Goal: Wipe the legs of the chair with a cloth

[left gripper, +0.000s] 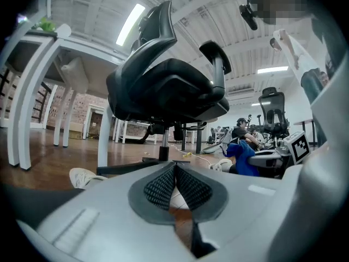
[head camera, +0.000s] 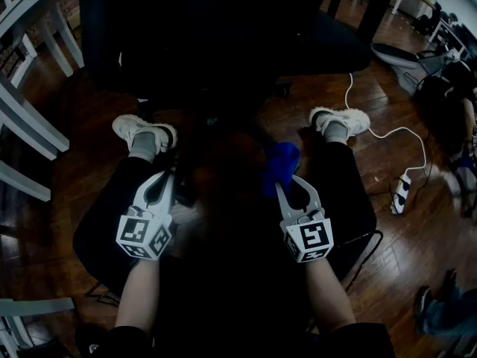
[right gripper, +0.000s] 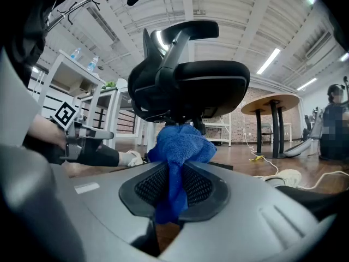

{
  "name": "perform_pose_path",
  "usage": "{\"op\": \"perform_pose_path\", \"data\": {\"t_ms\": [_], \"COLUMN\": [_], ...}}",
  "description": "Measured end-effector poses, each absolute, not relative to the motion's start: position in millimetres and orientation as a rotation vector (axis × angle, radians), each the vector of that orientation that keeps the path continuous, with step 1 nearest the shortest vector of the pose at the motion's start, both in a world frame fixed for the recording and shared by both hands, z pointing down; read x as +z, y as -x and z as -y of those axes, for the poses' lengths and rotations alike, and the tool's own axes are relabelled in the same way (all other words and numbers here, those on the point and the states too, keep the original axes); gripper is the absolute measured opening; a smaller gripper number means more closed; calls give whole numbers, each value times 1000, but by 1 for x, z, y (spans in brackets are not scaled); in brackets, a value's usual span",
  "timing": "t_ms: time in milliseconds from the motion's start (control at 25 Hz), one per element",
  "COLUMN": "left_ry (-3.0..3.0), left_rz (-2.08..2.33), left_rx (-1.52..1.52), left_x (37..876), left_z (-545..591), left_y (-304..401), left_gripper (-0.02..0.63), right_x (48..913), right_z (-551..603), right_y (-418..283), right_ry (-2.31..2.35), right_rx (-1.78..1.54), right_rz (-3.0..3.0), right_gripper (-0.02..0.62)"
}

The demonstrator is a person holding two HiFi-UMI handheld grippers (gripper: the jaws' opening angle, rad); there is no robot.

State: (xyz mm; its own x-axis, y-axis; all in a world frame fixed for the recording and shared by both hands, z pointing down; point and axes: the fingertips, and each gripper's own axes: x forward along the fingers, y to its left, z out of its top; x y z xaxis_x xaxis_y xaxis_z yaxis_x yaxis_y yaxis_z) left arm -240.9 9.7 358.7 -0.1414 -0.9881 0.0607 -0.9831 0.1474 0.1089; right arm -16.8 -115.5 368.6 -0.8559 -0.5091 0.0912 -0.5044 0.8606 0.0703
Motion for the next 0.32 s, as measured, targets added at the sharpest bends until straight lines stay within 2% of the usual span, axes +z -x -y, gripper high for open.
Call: {"op": "perform_pose_path", "data": {"t_ms": [320], "left_ry": [-1973], "left_rz": [2275], "left_rx": [-64], "left_x": [363], "left_z": [-8], "left_y": [238], "left_gripper": [5], "right_x": [370], "right_z": [110], "right_y": [17], "right_ry": [-757], "right_rx": [-72], "right_rz": [2925], "right_gripper": [83]}}
